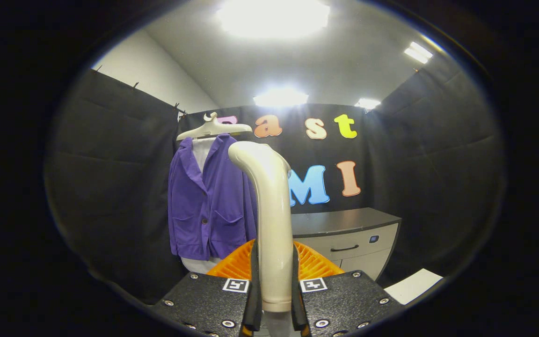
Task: Iron the clothes twice with a garment steamer, once on the left side and once on the right side.
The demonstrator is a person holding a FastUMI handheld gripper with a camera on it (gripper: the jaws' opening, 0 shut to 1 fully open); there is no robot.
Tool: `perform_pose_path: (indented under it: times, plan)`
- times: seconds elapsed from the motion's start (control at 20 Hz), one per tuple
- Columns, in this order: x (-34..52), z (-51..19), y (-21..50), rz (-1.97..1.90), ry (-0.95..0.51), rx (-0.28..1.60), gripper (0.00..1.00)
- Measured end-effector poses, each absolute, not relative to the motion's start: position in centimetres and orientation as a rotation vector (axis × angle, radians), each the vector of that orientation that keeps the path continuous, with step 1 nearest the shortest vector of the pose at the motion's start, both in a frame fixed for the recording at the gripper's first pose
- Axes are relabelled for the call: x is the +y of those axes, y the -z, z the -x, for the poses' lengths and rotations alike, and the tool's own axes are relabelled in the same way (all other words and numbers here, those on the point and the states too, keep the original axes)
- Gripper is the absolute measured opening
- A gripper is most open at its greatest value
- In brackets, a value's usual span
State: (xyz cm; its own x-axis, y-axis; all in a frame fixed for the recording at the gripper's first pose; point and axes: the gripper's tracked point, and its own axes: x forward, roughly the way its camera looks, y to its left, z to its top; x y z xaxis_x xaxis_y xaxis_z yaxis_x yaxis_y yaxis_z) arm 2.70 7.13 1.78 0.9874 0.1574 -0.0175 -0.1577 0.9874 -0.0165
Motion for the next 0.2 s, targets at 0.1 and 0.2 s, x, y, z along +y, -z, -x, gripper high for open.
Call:
perform_pose_path:
  times: [0.1,0.2]
  plan:
    - [6.91,-2.62,-1.82,0.024,-0.154,0.012,0.25]
    - [6.79,-2.54,-1.79,0.022,-0.152,0.01,0.25]
